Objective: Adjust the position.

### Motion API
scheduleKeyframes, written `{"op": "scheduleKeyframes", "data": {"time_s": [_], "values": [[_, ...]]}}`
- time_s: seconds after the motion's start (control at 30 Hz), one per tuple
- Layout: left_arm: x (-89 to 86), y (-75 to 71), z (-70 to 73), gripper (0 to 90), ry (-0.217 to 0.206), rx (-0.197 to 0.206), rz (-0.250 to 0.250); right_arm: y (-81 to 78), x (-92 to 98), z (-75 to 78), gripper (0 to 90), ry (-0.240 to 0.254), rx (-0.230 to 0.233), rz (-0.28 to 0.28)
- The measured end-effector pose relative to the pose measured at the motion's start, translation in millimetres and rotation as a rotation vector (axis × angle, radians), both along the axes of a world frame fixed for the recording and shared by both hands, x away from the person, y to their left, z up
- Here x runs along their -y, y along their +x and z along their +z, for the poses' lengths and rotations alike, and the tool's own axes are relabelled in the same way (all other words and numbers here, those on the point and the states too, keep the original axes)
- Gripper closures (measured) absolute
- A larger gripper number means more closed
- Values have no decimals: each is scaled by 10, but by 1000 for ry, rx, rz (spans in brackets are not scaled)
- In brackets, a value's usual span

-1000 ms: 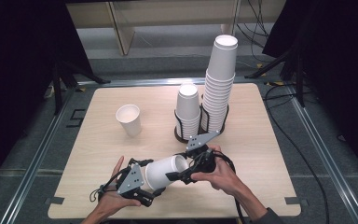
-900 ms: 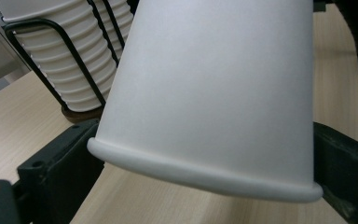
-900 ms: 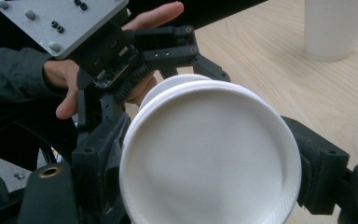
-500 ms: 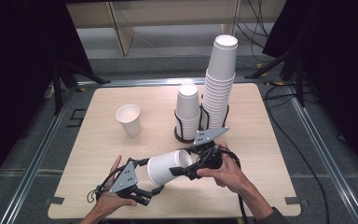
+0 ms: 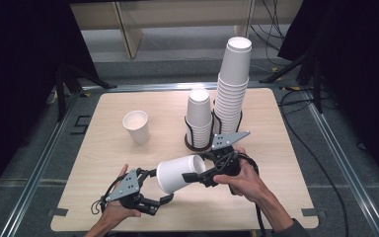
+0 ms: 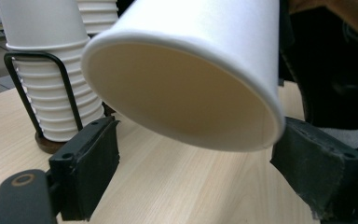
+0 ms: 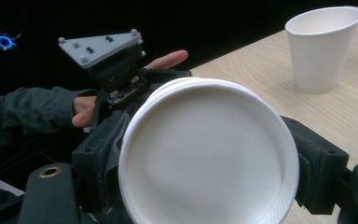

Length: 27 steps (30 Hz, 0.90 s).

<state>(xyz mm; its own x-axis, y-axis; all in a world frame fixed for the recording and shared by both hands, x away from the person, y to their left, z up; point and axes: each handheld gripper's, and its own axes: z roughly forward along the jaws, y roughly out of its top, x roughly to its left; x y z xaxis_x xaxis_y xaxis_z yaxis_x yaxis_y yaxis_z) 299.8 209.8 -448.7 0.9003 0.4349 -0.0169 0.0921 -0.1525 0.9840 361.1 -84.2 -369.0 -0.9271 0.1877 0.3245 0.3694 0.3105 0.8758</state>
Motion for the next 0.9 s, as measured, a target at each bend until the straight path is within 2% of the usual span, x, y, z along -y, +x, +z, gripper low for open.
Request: {"op": "scheduleKeyframes", "data": {"time_s": [0.13,0.17,0.3,0.33,0.37,0.7,0.73,0.83,0.9], "values": [[-20,17,8,119,-55,-19,-12,-6,-11,3,244,17,-12,20],[-20,16,8,93,-60,-17,-13,-14,-15,5,244,24,-34,27],[-14,15,14,56,-81,-15,-24,-15,-30,-4,244,46,-43,45],[-12,14,13,28,-83,-13,-23,-22,-41,-11,244,49,-58,57],[-4,10,13,19,-91,-7,-24,-14,-49,-19,244,53,-48,61],[45,-26,12,14,-67,25,-45,-22,-133,-110,244,53,-81,90],[57,-35,5,0,-65,30,-46,-28,-140,-117,244,48,-100,97],[61,-41,3,9,-64,36,-42,-18,-154,-139,243,55,-83,100],[54,-37,3,24,-69,41,-43,-19,-146,-141,244,52,-97,100]]}}
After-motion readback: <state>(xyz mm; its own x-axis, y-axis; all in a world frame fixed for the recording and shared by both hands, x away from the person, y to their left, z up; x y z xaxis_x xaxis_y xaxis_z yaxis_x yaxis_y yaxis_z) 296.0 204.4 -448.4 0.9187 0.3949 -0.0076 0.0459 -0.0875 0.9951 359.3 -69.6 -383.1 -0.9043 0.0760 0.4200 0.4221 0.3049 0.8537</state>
